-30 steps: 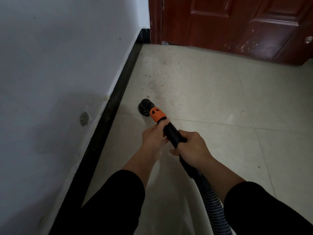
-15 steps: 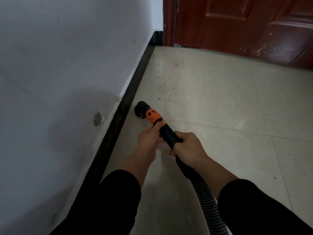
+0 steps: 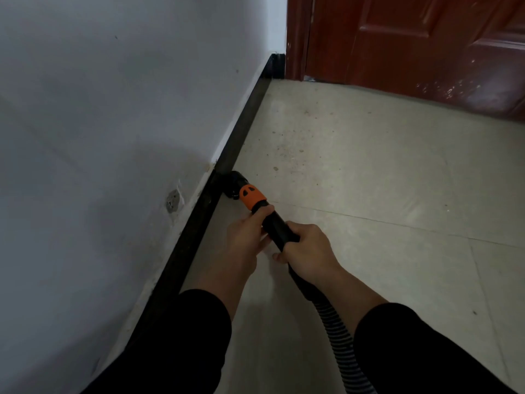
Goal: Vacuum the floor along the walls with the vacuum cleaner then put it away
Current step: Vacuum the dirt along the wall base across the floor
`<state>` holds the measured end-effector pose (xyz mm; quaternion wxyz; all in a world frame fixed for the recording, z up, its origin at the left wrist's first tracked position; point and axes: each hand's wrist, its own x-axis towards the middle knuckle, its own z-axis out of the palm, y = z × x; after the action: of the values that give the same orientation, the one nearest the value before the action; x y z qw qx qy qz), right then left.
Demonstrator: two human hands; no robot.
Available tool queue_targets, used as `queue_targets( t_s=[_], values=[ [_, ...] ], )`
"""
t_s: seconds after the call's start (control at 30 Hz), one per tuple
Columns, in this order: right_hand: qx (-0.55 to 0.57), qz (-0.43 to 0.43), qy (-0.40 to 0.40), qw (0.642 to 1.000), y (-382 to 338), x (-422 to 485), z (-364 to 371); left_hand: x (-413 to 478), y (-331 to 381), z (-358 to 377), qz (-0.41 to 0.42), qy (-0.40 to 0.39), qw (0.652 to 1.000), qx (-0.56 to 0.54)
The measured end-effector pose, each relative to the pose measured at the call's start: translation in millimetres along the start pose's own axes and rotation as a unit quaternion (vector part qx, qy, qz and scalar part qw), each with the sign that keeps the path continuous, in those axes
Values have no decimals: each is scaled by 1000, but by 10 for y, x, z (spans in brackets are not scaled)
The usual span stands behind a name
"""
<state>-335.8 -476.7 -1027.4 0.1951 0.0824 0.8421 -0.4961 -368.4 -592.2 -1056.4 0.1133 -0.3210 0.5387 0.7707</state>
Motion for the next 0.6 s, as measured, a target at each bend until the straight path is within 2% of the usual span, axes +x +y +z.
queue_targets(
  t_s=[0.23,0.6],
  values=[
    [-45,-26,21,998,14,143,-41,119,16,73,10,-11,1000,-3],
    [-57,-46,37,997,5,381,-20,313,83,172,20,-14,1000,14]
  ],
)
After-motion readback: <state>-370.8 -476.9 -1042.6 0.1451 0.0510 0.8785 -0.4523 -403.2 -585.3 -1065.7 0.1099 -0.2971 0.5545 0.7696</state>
